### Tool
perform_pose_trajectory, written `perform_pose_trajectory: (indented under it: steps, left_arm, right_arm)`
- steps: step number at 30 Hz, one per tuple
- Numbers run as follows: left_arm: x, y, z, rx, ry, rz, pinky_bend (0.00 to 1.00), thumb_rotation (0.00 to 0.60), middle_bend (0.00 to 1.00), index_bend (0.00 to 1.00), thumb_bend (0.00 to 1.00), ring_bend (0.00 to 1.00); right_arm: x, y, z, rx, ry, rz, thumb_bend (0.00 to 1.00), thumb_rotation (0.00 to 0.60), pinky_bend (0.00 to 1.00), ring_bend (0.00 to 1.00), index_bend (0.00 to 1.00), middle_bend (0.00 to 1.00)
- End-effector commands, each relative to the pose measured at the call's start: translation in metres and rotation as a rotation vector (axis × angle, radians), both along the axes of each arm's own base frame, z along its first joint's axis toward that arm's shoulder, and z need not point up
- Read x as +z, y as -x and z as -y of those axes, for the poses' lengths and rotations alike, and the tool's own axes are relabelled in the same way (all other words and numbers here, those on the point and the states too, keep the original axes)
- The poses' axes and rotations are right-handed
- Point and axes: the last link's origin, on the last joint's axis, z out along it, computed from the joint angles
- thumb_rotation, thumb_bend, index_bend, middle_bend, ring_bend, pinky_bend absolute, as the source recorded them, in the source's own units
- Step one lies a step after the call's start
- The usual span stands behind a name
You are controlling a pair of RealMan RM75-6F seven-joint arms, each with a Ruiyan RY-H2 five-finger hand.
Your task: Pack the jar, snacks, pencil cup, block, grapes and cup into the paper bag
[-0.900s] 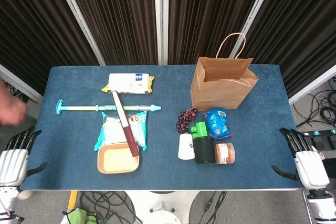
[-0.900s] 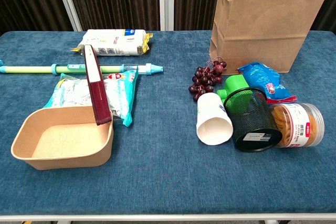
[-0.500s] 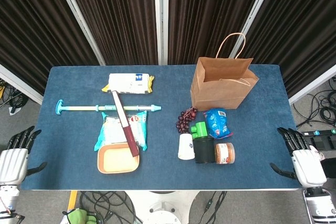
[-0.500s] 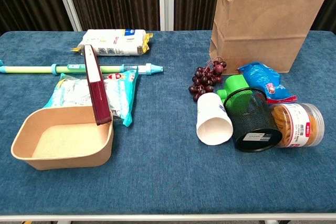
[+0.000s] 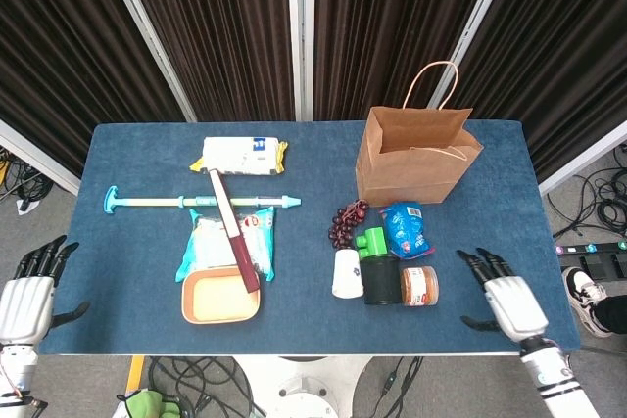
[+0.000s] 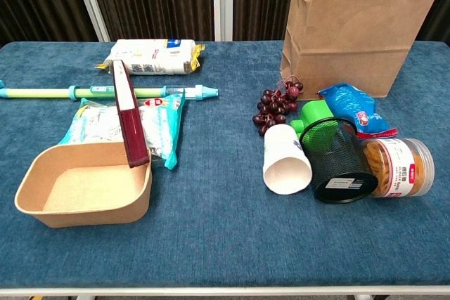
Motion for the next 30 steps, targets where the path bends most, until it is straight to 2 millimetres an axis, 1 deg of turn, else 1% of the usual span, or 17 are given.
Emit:
perform_pose_trajectory:
  steps: [1,5,11,14,16,17,18,19,21,23,25,28,30]
  left_arm:
    - [-0.001,0.001,0.000,0.004,0.002,0.003,0.14,0.600,0.17,0.20,0.04,0.13]
    - [-0.001,0.004,0.000,0.010,0.001,0.007,0.14,0.600,0.17,0.20,0.04,0.13]
    - [-0.001,0.006,-0.001,0.008,0.002,0.012,0.14,0.600,0.17,0.20,0.04,0.13]
    - [-0.002,0.007,-0.001,0.007,0.003,0.017,0.14,0.600,0.17,0.21,0.04,0.13]
    - [-0.001,0.007,-0.001,0.007,0.004,0.020,0.14,0.600,0.17,0.21,0.04,0.13]
    - [-0.001,0.008,-0.001,0.008,0.004,0.021,0.14,0.600,0.17,0.21,0.04,0.13]
    - [-0.001,0.008,-0.001,0.009,0.004,0.022,0.14,0.600,0.17,0.22,0.04,0.13]
    - [-0.001,0.009,-0.001,0.009,0.003,0.022,0.14,0.600,0.17,0.22,0.04,0.13]
    - [-0.001,0.009,-0.001,0.010,0.002,0.022,0.14,0.600,0.17,0.22,0.04,0.13]
    - [0.000,0.010,-0.001,0.011,0.001,0.022,0.14,0.600,0.17,0.22,0.04,0.13]
    - [0.000,0.010,0.000,0.011,-0.001,0.021,0.14,0.600,0.17,0.22,0.04,0.13]
    - [0.001,0.010,-0.001,0.010,-0.004,0.020,0.14,0.600,0.17,0.22,0.04,0.13]
    - [0.002,0.010,-0.001,0.007,-0.004,0.018,0.14,0.600,0.17,0.22,0.04,0.13]
  right_arm:
    - [-0.024,-0.010,0.007,0.051,-0.068,-0.051,0.00,0.600,0.13,0.00,0.00,0.16]
    - [-0.039,-0.016,0.015,0.083,-0.073,-0.104,0.00,0.600,0.13,0.00,0.03,0.17]
    - [-0.056,-0.018,0.025,0.081,-0.071,-0.125,0.00,0.600,0.13,0.00,0.04,0.18]
    - [-0.065,-0.019,0.028,0.085,-0.067,-0.124,0.00,0.600,0.16,0.04,0.08,0.20]
    - [-0.071,-0.019,0.030,0.089,-0.057,-0.122,0.01,0.600,0.20,0.08,0.15,0.23]
    - [-0.074,-0.017,0.030,0.091,-0.048,-0.126,0.03,0.600,0.23,0.10,0.21,0.25]
    - [-0.077,-0.016,0.031,0.093,-0.041,-0.131,0.06,0.600,0.26,0.14,0.31,0.29]
    - [-0.078,-0.016,0.031,0.097,-0.031,-0.134,0.08,0.600,0.28,0.17,0.35,0.31]
    - [-0.080,-0.016,0.033,0.110,-0.004,-0.130,0.15,0.600,0.37,0.26,0.51,0.39]
    - [-0.075,-0.018,0.034,0.120,0.022,-0.099,0.18,0.600,0.42,0.30,0.57,0.44]
    - [-0.065,-0.022,0.035,0.138,0.047,-0.054,0.19,0.600,0.44,0.32,0.60,0.46]
    - [-0.039,-0.032,0.037,0.185,0.109,0.030,0.19,0.600,0.45,0.33,0.61,0.48]
    - [-0.018,-0.042,0.039,0.233,0.153,0.081,0.19,0.600,0.45,0.34,0.61,0.49]
